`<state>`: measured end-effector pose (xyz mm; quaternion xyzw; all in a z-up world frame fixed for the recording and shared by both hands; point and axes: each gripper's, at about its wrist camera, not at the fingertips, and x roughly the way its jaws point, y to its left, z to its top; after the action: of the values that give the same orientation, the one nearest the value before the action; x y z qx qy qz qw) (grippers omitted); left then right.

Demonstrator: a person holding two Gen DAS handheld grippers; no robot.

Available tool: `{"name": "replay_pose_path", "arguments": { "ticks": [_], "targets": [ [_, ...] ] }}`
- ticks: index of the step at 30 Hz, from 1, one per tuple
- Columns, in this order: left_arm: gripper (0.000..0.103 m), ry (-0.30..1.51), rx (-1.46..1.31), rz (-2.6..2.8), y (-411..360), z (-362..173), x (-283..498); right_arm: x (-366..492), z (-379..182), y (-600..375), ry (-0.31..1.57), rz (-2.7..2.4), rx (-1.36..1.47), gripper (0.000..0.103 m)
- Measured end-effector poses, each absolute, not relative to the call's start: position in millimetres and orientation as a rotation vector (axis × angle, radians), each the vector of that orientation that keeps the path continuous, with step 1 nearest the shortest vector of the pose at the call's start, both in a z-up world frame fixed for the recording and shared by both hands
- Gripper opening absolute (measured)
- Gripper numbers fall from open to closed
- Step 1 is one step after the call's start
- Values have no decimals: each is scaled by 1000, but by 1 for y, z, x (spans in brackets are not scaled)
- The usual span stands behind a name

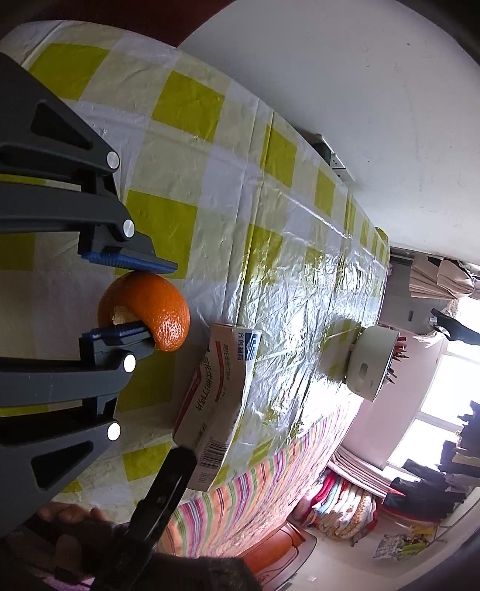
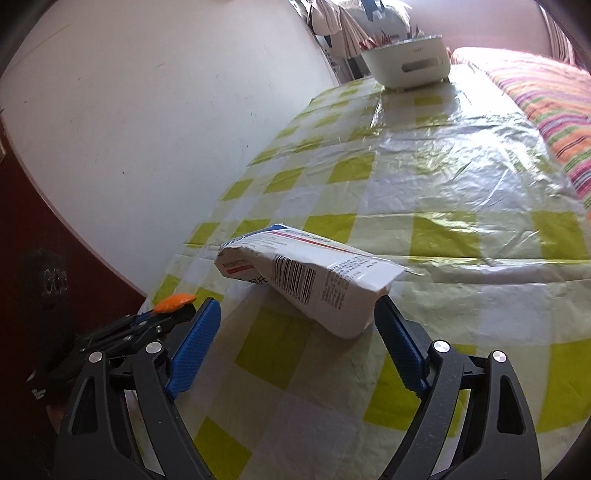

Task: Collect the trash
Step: 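Grasp the white-and-red paper medicine box with the right tool while left tool holds orange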

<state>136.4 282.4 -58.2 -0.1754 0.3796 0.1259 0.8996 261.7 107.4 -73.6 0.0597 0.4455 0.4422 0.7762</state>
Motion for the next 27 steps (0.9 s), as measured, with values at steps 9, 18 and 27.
{"name": "replay_pose_path", "arguments": {
  "ticks": [9,18,27],
  "targets": [
    [25,793,-338,248,276,-59,138,270,-86,120,1027,965,135,28],
    [25,774,-271,252,262,-52,134,261,-89,102,1021,926,169,4],
    [25,760,-233,234,250,-46,129,227,-66,77,955,901,142,2]
  ]
}}
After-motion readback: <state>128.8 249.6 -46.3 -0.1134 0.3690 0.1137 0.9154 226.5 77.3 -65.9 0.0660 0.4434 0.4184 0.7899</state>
